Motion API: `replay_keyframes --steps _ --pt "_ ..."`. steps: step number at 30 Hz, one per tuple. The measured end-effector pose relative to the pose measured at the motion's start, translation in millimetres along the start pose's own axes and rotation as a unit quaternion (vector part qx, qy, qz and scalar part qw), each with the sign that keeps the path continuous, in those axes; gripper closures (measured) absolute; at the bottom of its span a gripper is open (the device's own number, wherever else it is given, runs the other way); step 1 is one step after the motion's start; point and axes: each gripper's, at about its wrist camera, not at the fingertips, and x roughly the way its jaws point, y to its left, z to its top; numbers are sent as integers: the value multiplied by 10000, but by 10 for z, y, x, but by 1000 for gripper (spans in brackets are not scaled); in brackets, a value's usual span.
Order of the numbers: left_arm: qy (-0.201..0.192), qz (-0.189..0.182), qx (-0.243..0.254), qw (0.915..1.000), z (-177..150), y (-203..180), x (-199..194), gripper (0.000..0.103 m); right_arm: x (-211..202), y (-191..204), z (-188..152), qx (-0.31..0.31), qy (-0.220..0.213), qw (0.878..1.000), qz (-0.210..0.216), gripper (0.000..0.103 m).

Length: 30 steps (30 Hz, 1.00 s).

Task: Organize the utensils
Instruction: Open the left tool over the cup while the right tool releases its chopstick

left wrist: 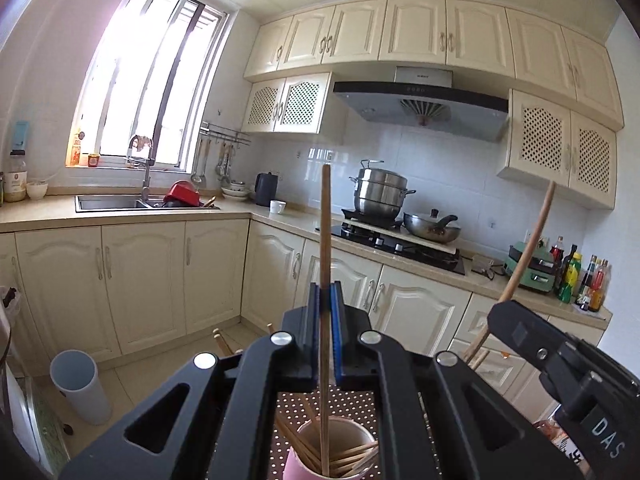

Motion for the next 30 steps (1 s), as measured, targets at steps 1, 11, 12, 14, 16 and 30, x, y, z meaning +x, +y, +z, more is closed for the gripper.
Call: replay_keyframes --steps 1,11,12,14,16,30 --pt "39 -42 24 10000 -12 1 11 97 14 -4 -13 3 19 10000 4 97" --pt "-38 294 300 9991 -45 46 -127 65 108 22 -103 79 254 9996 72 96" --pt "-42 335 311 9989 -45 49 -135 65 113 28 -108 87 268 9996 87 96" --pt "-20 382 313 9988 -47 72 -155 62 122 45 -117 93 290 9995 98 96" --pt "-36 486 342 9982 -42 96 -176 60 129 59 -121 88 313 9994 105 96" --pt "-17 727 455 9963 -35 243 -314 57 254 97 -245 130 658 9976 138 96"
